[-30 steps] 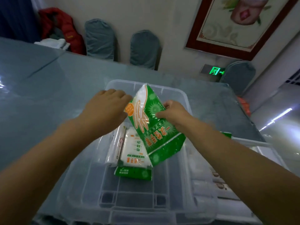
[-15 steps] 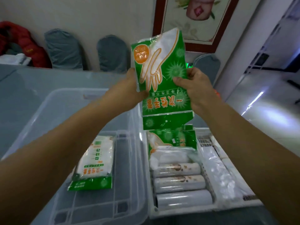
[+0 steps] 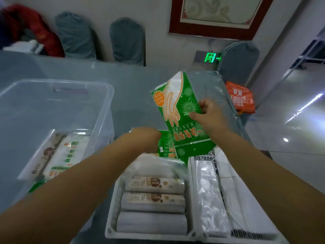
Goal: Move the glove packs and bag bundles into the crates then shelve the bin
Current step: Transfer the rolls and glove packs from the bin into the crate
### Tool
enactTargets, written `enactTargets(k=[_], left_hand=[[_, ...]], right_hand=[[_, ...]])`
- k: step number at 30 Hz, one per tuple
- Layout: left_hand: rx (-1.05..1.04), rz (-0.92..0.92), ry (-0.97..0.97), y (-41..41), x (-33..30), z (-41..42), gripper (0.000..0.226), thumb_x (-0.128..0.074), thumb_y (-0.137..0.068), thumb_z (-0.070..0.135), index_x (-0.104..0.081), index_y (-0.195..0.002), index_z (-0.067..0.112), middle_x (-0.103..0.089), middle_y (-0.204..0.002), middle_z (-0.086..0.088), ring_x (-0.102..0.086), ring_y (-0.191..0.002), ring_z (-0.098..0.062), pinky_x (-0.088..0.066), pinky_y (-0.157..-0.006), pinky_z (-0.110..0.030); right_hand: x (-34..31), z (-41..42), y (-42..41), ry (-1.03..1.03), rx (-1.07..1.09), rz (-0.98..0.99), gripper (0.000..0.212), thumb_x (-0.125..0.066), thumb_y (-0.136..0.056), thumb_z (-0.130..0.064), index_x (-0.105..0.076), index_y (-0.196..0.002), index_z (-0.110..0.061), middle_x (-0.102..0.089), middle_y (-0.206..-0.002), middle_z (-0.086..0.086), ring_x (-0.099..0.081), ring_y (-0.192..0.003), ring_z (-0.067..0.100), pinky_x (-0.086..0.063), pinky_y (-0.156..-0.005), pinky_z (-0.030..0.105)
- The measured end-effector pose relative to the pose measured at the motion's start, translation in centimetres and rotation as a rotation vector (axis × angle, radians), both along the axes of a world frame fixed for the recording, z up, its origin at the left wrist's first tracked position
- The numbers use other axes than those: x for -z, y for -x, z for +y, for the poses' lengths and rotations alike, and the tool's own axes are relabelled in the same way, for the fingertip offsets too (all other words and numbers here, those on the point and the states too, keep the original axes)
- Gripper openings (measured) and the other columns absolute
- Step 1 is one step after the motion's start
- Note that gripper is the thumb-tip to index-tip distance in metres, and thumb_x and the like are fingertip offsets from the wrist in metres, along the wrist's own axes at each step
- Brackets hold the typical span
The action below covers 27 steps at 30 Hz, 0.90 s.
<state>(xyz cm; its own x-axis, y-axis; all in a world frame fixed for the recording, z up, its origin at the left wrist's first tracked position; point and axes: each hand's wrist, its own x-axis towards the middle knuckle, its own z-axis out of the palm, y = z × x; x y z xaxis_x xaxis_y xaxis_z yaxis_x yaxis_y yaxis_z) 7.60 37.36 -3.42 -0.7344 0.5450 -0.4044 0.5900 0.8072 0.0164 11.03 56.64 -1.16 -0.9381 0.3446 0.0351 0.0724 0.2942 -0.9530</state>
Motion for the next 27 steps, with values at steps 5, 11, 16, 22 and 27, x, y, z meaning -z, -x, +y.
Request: enactTargets(k=[5,11,16,22,27], left_hand=[[0.025,-0.081,0.099,-1.8,6.1,0.2,0.052,-0.065,-0.080,0.031,-0.051,-0.126,0.014,-0.059,-0.123,-0.010,-0.055,-0.111,-0.028,-0.046,-0.088,-0.038],[-0.076,-0.062,0.001,-2.3,10.7,-1.1,0.056,-0.066,-0.075,0.027,-0.047,-0.128,0.021,-0.057,-0.122,-0.008,-0.054,-0.108,-0.027,-0.044,-0.090,-0.038],[-0.214,-0.071,-0.096,-2.8,12.6,-1.4,0.031,-0.060,-0.079,0.022,-0.062,-0.110,0.020,-0.065,-0.110,-0.010,-0.060,-0.098,-0.029,-0.049,-0.082,-0.036],[-0.154,-0.009,-0.196,-2.8,12.6,-2.0,0.036,-0.056,-0.082,0.026,-0.060,-0.118,0.027,-0.061,-0.112,-0.007,-0.052,-0.105,-0.028,-0.043,-0.082,-0.035],[-0.885,-0.218,-0.609,-3.5,10.5,-3.0,0.037,-0.047,-0.080,0.047,-0.066,-0.084,0.015,-0.067,-0.084,-0.007,-0.063,-0.074,-0.023,-0.044,-0.056,-0.027]], right_hand=[[2.8,0.3,1.7,-0.100,-0.117,-0.007,0.030,-0.073,-0.073,-0.001,-0.052,-0.075,-0.024,-0.065,-0.077,-0.001,-0.064,-0.069,0.012,-0.054,-0.062,0.025],[4.6,0.1,3.4,-0.211,-0.188,-0.024,0.032,-0.075,-0.071,-0.006,-0.051,-0.071,-0.027,-0.065,-0.077,0.000,-0.064,-0.075,0.022,-0.054,-0.070,0.036],[5.2,0.5,4.4,-0.217,-0.233,-0.052,0.029,-0.075,-0.072,-0.006,-0.053,-0.074,-0.025,-0.067,-0.081,0.004,-0.065,-0.075,0.019,-0.054,-0.068,0.030],[5.3,0.7,5.7,-0.171,-0.238,-0.075,0.030,-0.074,-0.074,-0.004,-0.053,-0.074,-0.025,-0.067,-0.079,0.000,-0.065,-0.073,0.017,-0.053,-0.063,0.024],[5.4,0.6,6.8,-0.141,-0.275,-0.084,0.027,-0.074,-0.073,-0.001,-0.055,-0.076,-0.020,-0.068,-0.080,0.005,-0.066,-0.071,0.015,-0.054,-0.063,0.023]])
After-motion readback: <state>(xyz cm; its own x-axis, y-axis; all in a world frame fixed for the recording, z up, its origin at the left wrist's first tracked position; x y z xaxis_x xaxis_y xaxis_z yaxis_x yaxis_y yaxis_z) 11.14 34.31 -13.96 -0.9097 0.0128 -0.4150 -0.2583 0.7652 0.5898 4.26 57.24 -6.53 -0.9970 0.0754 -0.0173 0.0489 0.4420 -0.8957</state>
